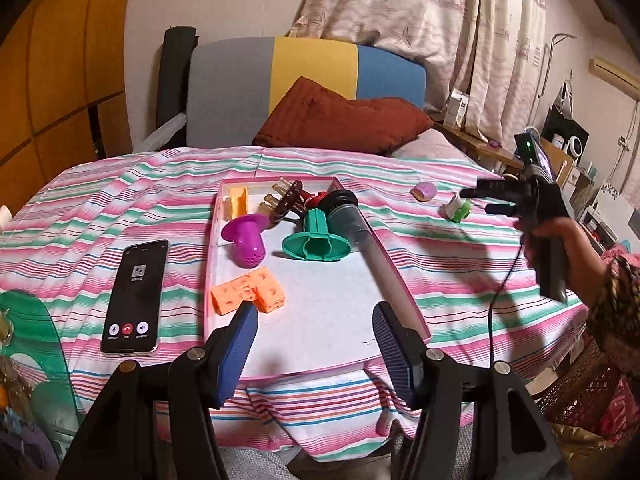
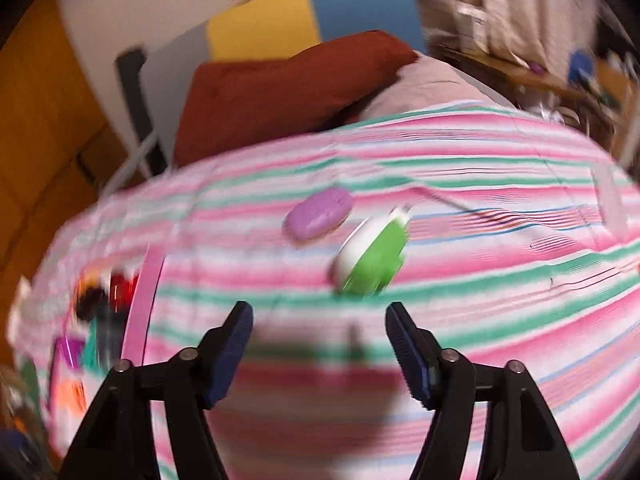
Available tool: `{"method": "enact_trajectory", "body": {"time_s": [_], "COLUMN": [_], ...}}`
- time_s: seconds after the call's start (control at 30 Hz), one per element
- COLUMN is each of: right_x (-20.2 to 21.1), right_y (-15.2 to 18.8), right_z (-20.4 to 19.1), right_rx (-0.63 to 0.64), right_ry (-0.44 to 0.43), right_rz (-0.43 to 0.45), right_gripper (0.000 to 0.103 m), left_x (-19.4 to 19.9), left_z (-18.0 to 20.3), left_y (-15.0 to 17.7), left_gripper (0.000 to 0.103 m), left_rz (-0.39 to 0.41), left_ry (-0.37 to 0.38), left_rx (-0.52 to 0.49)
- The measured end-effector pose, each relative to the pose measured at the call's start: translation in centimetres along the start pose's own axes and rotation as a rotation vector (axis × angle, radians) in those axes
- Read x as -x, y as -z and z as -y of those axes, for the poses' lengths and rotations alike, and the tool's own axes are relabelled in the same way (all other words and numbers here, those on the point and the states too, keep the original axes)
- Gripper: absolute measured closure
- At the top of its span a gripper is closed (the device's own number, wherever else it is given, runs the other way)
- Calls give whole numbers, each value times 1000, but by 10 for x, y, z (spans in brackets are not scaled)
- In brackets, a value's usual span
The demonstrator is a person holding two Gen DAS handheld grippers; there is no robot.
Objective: Organize rigid objects
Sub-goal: 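Grasp the green-and-white device with the right gripper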
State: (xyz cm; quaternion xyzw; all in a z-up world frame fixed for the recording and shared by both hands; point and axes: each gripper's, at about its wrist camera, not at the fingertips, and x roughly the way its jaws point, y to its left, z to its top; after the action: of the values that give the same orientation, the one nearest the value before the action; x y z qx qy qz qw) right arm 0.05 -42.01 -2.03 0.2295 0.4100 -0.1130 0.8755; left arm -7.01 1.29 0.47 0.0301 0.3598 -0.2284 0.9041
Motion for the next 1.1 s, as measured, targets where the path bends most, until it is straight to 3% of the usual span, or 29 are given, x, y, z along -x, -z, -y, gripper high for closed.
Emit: {"method": "enact_trajectory", "body": {"time_s": [0.13, 0.33, 0.43, 0.47, 0.6, 0.67, 0.8, 0.87, 0.93, 1.0, 1.07, 1.1], "right_x": [-25, -53, -66, -71, -69, -64, -59, -64, -70, -66, -47, -32], "right_y": [-17, -31, -31, -32, -32, -35, -31, -24, -17, -16, -23, -28], "right_z": [25, 24, 25, 26, 33, 31, 8, -1, -9, -21, -27, -25], "right_rx": [-120, -93, -64, -63, -81, -28, 285, 362, 391, 406, 373, 319], "right_ry": [6, 11, 37, 38, 48, 133, 489, 538, 498, 418, 306, 248], "right_rz": [-26, -49, -85, -107, -133, -137, -93, -106, -145, -158, -110, -65], "right_gripper": [26, 26, 37, 49, 50, 50, 50, 50, 48, 40, 36, 24], "left_x": [-5, -15, -20, -21, -26, -28, -31, -34, -36, -36, -35, -36], "left_z": [6, 13, 17, 19, 27, 30, 36, 39, 43, 46, 49, 49], "left_y": [-2, -6, -8, -9, -11, -14, -20, -23, -25, -27, -30, -30], "left_gripper": [42, 42, 42, 42, 42, 42, 42, 42, 42, 42, 42, 42], "left_rz": [-11, -27, -36, -37, -41, -43, -36, -36, -40, -36, -30, -30], "left_ry": [-11, -34, -35, -35, -26, -19, 2, 18, 28, 33, 37, 37], "left_rx": [-16, -41, -51, -54, -70, -75, -77, -70, -68, -70, -73, -72]}}
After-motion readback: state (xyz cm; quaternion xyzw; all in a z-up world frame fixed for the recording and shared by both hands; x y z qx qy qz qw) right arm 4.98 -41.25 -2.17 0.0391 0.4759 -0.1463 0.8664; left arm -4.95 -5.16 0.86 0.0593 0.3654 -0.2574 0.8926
